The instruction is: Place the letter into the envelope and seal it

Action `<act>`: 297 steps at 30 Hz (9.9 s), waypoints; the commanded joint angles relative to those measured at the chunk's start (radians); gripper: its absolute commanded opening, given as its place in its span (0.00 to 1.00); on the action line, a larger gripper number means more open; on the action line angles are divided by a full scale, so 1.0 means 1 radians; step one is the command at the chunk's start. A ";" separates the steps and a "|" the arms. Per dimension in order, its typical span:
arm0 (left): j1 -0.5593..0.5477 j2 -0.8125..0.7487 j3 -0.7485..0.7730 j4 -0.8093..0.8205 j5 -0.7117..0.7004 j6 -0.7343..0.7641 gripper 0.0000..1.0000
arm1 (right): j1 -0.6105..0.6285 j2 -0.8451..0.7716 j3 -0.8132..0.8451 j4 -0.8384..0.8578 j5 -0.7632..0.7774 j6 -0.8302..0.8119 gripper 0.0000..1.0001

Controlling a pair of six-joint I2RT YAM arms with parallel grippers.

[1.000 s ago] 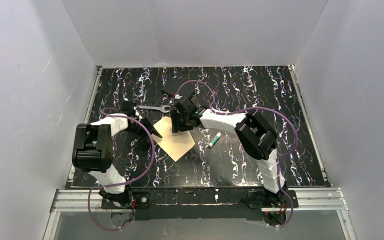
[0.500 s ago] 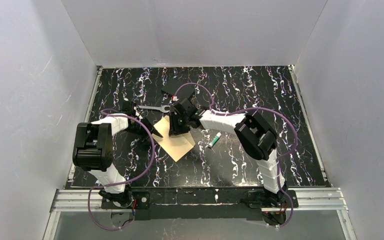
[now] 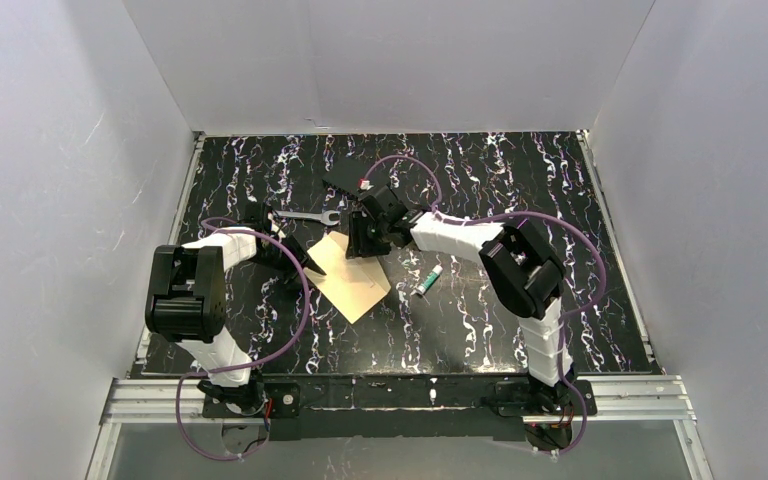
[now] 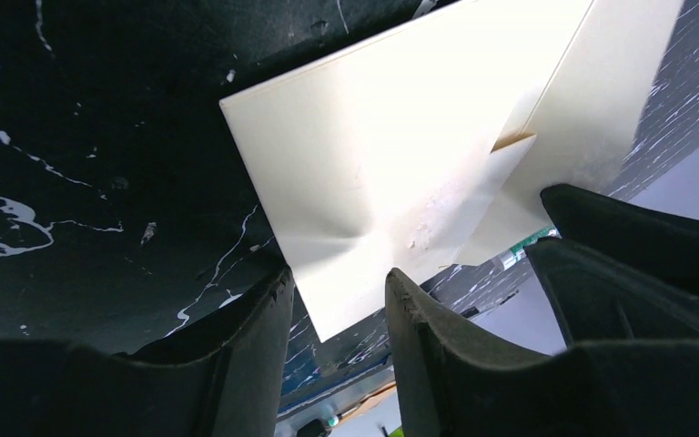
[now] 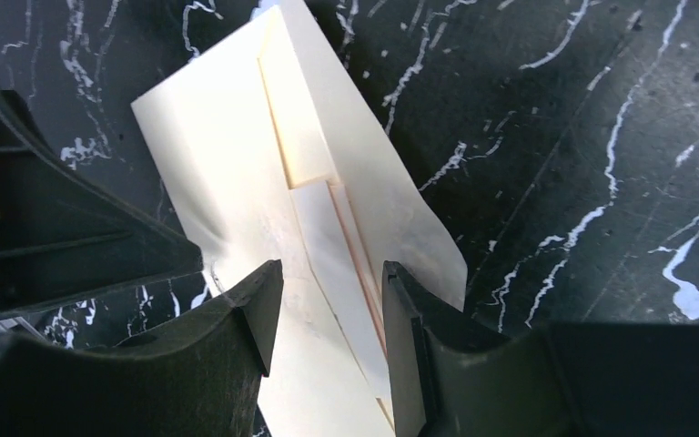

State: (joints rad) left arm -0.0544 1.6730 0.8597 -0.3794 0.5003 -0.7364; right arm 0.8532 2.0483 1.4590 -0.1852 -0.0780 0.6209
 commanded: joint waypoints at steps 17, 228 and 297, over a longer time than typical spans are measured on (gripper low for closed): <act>-0.001 0.054 0.001 -0.033 -0.038 -0.004 0.38 | -0.005 0.078 0.026 -0.022 -0.099 -0.021 0.38; -0.348 -0.477 0.255 -0.012 0.432 0.648 0.00 | -0.454 -0.678 -0.343 -0.366 0.204 -0.109 0.01; -0.349 -0.600 0.230 0.478 0.254 -0.010 0.00 | -0.052 -0.689 -0.273 0.691 -0.056 0.338 0.31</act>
State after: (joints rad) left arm -0.4034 1.1019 1.0801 0.0746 0.7185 -0.7483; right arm 0.7986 1.3735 1.1301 0.4740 -0.1497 0.9680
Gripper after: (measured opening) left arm 0.217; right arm 0.447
